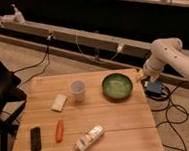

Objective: Place the pepper in the ceramic cup

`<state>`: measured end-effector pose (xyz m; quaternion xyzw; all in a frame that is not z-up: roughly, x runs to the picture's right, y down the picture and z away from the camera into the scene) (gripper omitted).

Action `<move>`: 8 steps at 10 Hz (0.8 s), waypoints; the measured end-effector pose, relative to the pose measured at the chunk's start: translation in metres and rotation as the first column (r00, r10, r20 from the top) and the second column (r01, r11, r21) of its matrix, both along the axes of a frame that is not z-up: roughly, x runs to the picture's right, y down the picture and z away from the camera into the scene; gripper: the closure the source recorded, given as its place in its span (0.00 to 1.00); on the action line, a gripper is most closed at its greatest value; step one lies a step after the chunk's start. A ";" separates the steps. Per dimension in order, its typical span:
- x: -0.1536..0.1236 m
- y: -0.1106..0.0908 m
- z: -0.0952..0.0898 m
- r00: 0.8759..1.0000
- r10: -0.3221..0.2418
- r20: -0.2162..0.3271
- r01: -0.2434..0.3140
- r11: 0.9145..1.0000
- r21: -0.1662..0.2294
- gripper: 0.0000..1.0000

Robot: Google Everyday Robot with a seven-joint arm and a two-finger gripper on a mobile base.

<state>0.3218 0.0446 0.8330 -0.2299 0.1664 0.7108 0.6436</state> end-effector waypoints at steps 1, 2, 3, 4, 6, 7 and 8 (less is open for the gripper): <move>0.000 0.000 0.000 1.000 0.000 0.000 0.000 1.000 0.000 0.39; 0.000 0.000 0.000 1.000 0.000 0.000 0.000 1.000 0.000 0.39; 0.000 0.000 0.000 1.000 0.000 0.000 0.000 1.000 0.000 0.39; 0.000 0.000 0.000 1.000 0.000 0.000 0.000 1.000 0.000 0.39; 0.000 0.000 0.000 1.000 0.000 0.000 0.000 1.000 0.000 0.39; 0.000 0.000 0.000 1.000 0.000 0.000 0.000 1.000 0.000 0.39; 0.000 0.000 0.000 1.000 0.000 0.000 0.000 1.000 0.000 0.39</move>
